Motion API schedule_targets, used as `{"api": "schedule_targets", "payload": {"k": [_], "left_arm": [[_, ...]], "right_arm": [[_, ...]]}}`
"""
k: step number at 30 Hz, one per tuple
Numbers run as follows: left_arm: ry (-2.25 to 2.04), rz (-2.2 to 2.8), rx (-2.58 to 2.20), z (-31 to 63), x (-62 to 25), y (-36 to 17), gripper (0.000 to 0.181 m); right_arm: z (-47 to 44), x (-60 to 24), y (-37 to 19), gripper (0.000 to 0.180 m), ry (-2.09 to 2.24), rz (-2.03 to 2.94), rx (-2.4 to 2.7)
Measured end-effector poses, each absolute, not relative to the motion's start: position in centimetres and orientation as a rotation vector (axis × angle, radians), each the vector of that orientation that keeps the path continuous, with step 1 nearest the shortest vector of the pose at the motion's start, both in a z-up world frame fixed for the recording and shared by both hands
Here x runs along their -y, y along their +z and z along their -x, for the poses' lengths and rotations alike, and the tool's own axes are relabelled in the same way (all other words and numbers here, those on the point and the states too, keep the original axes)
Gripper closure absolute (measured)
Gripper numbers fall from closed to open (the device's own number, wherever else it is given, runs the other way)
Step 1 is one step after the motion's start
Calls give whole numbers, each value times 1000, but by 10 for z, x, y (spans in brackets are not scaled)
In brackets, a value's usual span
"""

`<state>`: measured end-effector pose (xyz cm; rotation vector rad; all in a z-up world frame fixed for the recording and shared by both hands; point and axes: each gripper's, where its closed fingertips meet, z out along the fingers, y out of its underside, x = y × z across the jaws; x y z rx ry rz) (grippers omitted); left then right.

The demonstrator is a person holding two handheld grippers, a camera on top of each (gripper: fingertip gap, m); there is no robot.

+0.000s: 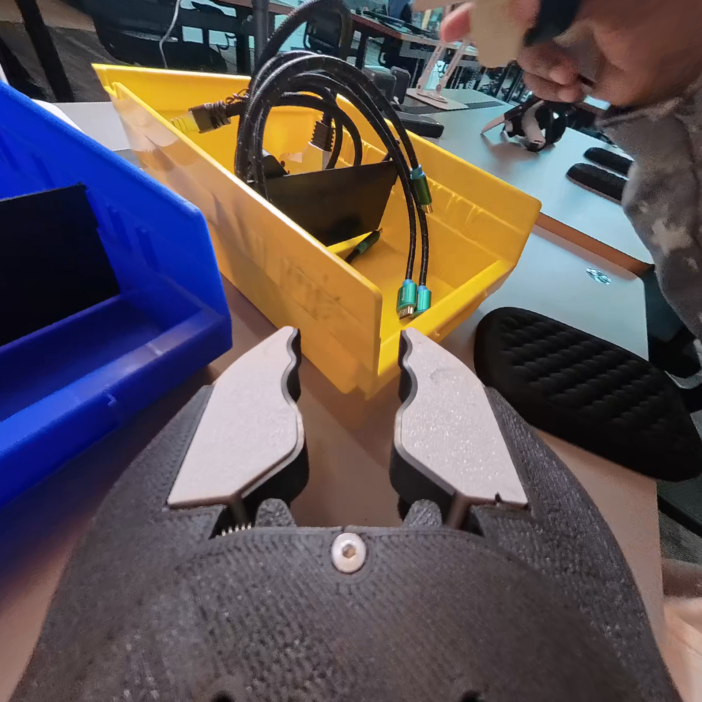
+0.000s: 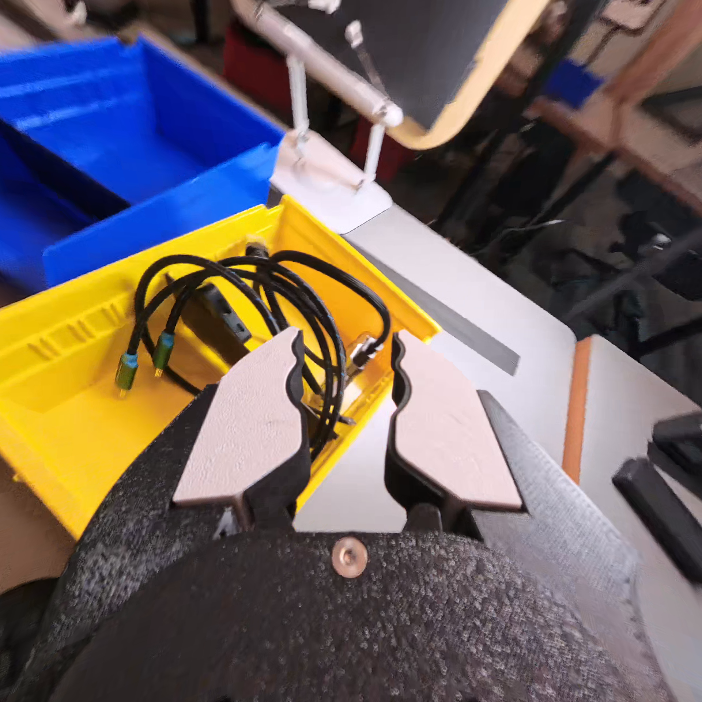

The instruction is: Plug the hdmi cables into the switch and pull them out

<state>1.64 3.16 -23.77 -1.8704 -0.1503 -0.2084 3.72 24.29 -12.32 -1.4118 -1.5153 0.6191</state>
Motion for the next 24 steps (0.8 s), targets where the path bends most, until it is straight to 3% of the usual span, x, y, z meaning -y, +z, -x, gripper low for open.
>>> {"api": "schedule_targets", "payload": {"k": [4,11,13,15,17,19,24], "left_arm": [[-149,1841,172,-16,-37,-233,132],[-38,1869,232,-12,-62,-239,129],[-6,1893,239,-12,-73,-245,129],[64,1885,276,-6,-78,-245,129],[34,1867,337,-3,-82,-243,138],[16,1840,359,-2,-83,-238,152],[48,1803,321,-13,-79,-221,157]], "right_arm": [[-98,-233,-135,135,822,1470,1318],[-134,-175,-219,119,1040,1583,1339],[-123,-178,-231,126,978,1617,1316],[-119,-193,-233,152,879,1664,1224],[-121,-204,-232,161,745,1667,1163],[-126,-207,-228,165,651,1640,1123],[-144,-194,-199,168,640,1576,1016]]}}
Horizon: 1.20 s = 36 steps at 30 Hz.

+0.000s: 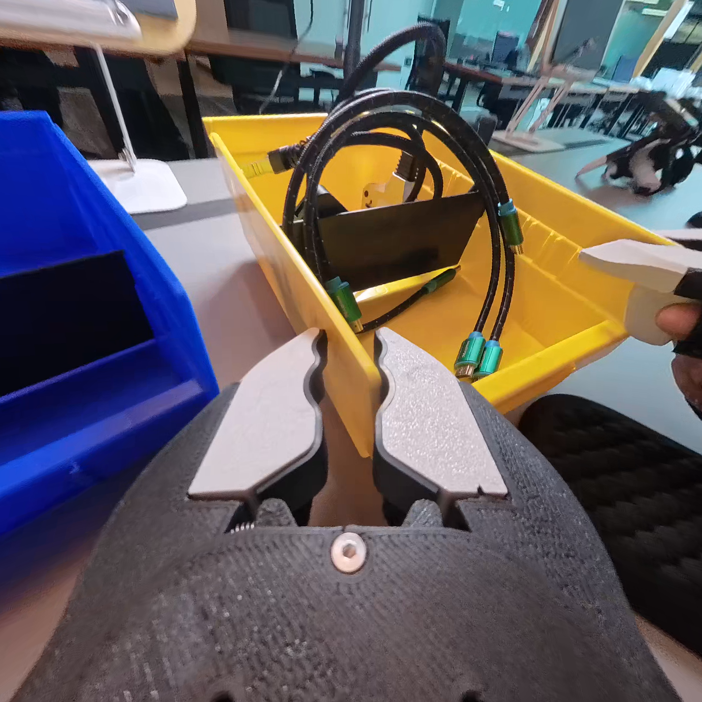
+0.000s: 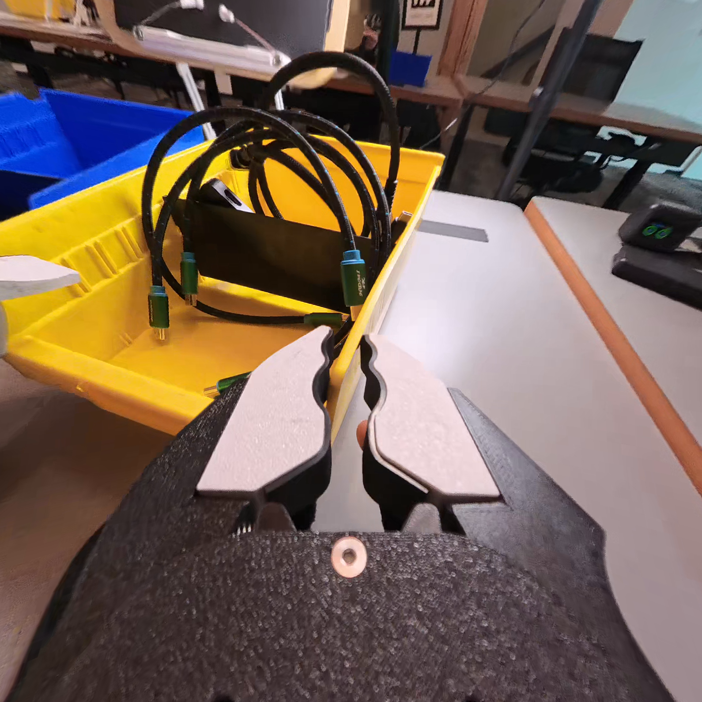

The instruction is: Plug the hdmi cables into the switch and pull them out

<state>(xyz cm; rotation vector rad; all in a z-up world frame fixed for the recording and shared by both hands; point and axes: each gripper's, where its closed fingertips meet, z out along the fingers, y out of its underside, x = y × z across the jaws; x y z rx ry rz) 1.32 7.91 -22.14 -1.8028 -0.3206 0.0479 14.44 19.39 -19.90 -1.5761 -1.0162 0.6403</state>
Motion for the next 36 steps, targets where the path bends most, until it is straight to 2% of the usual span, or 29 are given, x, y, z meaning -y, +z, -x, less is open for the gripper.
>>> {"api": "schedule_targets", "payload": {"k": [6,10,13,25,30,36], "left_arm": [[183,1668,290,1,-28,-151,158],[297,1635,365,37,35,-111,158],[394,1660,472,72,92,-100,159],[671,1659,936,167,309,-125,167],[682,1651,1035,191,339,-158,166],[569,1623,1078,213,323,-203,166]], "right_arm": [[-123,-144,-130,166,728,1397,991],[-69,-93,-95,165,856,1329,1061],[-17,-46,-89,165,963,1315,1147],[126,142,-127,162,1217,1230,1526],[160,165,-162,162,1206,1213,1601],[170,152,-201,156,1134,1230,1639]]}}
